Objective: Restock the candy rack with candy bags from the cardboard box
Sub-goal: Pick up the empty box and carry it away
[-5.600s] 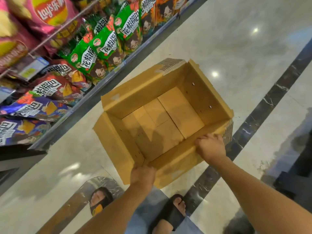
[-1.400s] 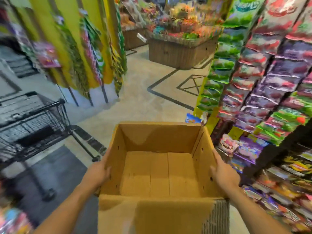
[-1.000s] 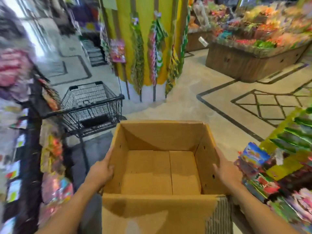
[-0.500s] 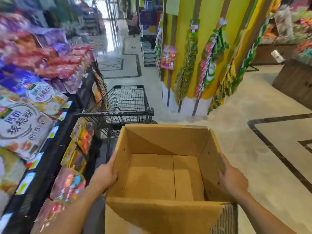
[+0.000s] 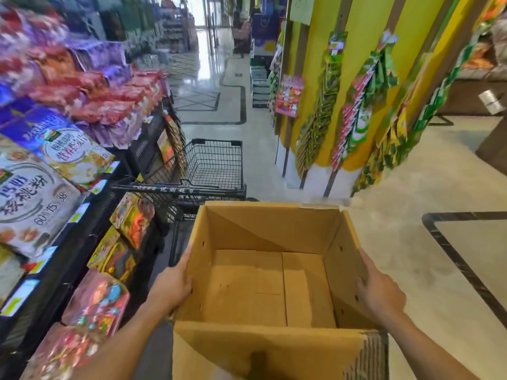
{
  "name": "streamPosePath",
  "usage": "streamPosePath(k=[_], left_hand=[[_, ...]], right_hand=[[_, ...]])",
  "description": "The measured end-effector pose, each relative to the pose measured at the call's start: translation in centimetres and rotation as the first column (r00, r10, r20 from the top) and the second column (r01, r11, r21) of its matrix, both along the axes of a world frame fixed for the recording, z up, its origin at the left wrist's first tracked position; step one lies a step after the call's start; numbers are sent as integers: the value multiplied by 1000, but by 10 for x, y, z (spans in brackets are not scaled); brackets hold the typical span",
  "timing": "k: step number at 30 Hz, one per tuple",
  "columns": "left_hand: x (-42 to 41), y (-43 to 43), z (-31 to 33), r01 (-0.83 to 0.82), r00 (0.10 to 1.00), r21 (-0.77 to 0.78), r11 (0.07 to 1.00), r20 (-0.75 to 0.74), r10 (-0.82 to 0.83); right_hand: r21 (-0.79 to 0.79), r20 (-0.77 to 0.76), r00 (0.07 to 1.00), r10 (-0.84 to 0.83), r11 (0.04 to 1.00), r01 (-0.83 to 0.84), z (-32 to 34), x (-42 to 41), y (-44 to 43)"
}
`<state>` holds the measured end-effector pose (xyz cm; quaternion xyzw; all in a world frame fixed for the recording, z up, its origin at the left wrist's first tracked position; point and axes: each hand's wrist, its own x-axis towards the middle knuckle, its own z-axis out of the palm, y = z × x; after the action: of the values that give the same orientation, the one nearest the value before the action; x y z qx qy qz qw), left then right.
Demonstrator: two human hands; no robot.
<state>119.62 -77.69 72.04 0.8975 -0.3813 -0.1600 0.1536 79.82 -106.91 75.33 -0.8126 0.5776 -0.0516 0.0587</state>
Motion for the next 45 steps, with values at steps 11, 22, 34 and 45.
streamPosePath(k=[11, 22, 34, 45], left_hand=[[-29, -62, -2, 85, 996, 40, 996, 10, -86], [-54, -192, 0, 270, 963, 63, 961, -8, -270], [-25, -362, 2, 363, 930, -29, 931, -50, -364], [17, -545, 4, 451, 893, 2, 893, -15, -451]], right_hand=[[47, -11, 999, -52, 997, 53, -10, -46, -33], [29, -22, 976, -219, 975, 219, 4, -108, -91], [35, 4, 946, -323, 946, 322, 2, -91, -228], [40, -8, 912, -410, 911, 410, 10, -61, -362]])
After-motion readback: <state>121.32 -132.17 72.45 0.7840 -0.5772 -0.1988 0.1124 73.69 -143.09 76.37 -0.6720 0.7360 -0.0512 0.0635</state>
